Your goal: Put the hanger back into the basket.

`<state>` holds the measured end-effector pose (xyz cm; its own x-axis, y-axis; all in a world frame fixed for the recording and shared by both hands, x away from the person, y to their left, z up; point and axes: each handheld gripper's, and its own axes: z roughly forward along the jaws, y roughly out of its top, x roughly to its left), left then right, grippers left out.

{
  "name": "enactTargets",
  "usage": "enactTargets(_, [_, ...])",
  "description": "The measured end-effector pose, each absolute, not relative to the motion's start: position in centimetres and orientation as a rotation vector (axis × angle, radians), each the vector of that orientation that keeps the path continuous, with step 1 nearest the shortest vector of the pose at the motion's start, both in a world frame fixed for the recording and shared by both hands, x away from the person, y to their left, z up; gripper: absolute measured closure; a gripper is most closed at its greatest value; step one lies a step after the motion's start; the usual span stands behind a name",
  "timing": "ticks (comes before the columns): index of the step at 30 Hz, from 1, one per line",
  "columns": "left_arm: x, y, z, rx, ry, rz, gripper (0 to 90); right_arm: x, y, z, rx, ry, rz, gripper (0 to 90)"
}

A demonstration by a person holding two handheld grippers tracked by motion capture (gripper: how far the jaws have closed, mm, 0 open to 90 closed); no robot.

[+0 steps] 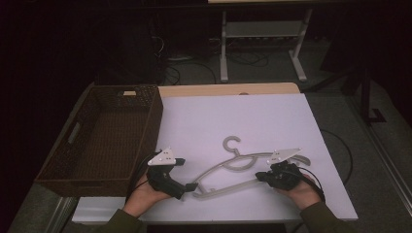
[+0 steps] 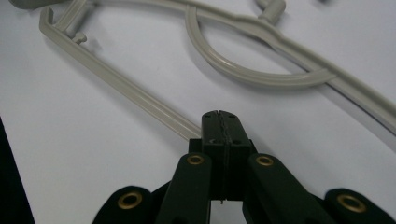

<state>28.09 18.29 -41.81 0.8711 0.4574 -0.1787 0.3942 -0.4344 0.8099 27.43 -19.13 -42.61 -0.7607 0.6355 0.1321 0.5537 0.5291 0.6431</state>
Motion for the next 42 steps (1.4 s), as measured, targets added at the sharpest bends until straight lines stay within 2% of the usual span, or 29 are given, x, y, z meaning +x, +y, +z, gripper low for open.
enactTargets(20, [28.5, 17.2, -41.8, 2.092, 0.601, 0.089, 0.0, 27.5, -18.9, -43.3, 1.059, 2.677, 1.001, 89.8])
enactTargets(32, [31.6, 14.2, -42.0, 2.115, 0.599, 0.098, 0.0, 27.5, -19.0, -43.3, 1.064, 2.683, 1.0, 89.9])
enactTargets(40, [33.1, 11.2, -42.4, 2.188, 0.569, 0.1, 0.0, 27.5, -19.0, -43.3, 1.068, 2.685, 0.999, 89.9])
enactTargets(42, [33.3, 10.5, -42.7, 2.211, 0.556, 0.106, 3.4, 27.5, -19.0, -43.3, 1.067, 2.685, 0.998, 89.9])
